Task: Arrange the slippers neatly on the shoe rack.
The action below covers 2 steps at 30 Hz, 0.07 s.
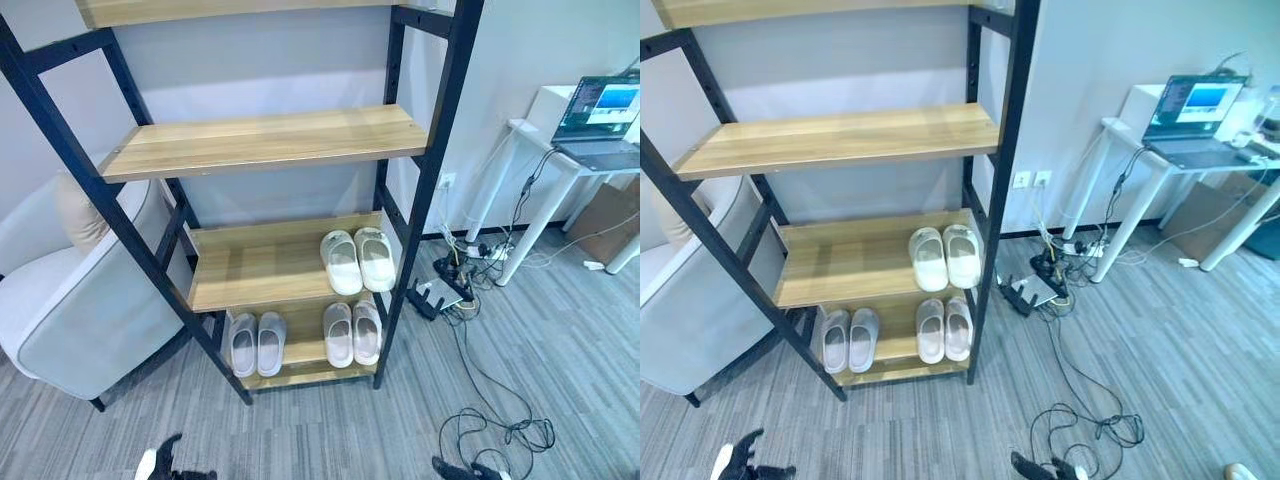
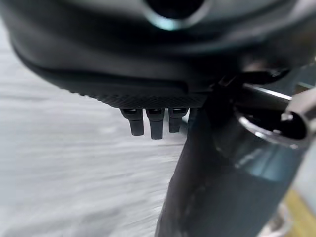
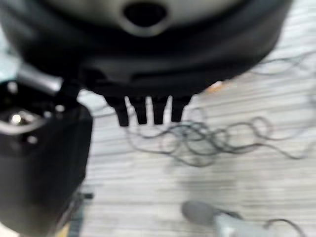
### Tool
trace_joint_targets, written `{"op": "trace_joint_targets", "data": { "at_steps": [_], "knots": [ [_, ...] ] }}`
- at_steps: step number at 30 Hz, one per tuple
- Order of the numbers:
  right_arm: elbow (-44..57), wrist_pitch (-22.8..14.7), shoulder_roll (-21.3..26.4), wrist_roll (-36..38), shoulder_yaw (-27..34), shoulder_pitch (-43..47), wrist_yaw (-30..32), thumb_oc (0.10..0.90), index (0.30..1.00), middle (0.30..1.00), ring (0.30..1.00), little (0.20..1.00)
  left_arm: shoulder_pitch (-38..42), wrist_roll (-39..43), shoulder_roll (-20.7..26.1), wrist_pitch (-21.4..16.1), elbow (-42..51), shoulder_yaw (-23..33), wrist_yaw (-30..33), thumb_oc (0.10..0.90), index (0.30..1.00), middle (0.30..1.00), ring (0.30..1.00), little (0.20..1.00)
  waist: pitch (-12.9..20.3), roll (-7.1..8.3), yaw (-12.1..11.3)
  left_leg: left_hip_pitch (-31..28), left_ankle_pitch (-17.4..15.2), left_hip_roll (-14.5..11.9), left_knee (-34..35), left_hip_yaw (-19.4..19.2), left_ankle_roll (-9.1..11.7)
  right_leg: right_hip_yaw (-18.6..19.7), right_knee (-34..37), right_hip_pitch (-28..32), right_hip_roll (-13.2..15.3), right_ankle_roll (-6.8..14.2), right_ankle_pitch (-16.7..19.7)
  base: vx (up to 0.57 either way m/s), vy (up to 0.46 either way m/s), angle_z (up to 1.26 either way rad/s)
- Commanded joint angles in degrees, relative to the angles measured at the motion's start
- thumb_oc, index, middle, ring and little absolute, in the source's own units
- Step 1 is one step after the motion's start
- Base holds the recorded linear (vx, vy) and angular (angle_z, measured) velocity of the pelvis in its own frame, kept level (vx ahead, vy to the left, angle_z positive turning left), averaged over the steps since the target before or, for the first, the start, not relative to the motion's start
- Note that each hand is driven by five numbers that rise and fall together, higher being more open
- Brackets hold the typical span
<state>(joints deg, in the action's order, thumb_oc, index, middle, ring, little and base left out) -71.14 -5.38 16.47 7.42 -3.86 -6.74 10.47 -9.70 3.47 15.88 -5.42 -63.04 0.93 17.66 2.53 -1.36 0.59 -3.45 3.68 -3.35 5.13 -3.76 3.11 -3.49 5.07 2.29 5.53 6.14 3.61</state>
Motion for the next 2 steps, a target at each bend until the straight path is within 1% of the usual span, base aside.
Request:
{"op": "trace_joint_targets", "data": {
  "at_steps": [1,2],
  "knots": [
    [-4.3,-0.7,-0.7,0.4,-0.8,-3.2,-0.4,0.8,0.9,0.9,0.9,0.9,4.7,5.6,-0.2,-1.7,-3.3,4.5,0.2,0.8,0.9,0.9,0.9,0.9,0.7,1.7,4.0,1.9,-1.2,2.6,-0.1,-1.9,0.0,2.8,-0.8,-3.1,-3.1,0.5,-2.3,-0.07,-0.009,-0.27],
    [-4.3,-0.7,-0.7,0.4,-0.8,-3.2,-0.4,0.8,0.9,0.9,0.9,0.9,4.7,5.6,-0.2,-1.7,-3.4,4.5,0.2,0.8,0.9,0.9,0.9,0.9,0.7,1.7,4.0,1.9,-1.2,2.6,-0.1,-1.9,0.0,2.9,-0.8,-3.1,-3.1,0.5,-2.3,-0.11,-0.014,-0.4]
  ]
}}
